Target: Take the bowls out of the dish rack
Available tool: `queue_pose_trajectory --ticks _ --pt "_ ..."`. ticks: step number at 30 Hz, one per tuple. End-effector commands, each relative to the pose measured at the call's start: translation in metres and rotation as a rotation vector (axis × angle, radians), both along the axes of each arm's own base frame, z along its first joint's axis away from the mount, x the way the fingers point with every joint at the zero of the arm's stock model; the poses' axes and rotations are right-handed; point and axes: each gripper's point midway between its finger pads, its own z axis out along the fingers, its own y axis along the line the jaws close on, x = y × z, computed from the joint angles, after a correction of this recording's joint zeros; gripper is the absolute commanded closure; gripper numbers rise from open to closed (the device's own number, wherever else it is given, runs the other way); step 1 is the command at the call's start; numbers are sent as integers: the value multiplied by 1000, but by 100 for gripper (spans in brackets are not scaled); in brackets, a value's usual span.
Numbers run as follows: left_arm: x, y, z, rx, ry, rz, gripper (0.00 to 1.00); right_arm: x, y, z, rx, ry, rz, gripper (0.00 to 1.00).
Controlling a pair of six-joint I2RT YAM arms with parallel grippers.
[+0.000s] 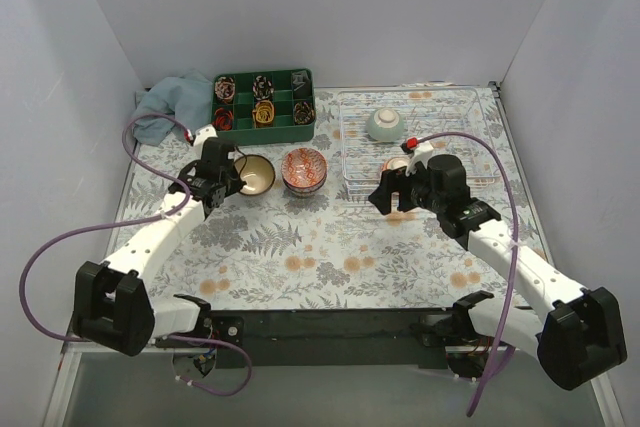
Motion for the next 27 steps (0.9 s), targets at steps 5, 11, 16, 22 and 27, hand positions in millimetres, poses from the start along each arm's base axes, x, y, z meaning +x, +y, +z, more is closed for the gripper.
queue_pose_trajectory --ticks 5,11,16,22,27 --pt "53 17 18 -66 -108 44 100 3 -9 25 51 -70 -45 11" --pt "63 22 3 -106 -86 45 100 4 -11 26 42 -82 -50 12" --pt "63 22 -13 -103 -58 31 91 5 -10 22 38 -70 -48 12" --pt "62 18 -22 -107 -30 11 71 6 -11 19 33 -65 -57 12" --pt "62 15 -27 -113 -2 -1 64 12 -17 17 14 -65 -100 13"
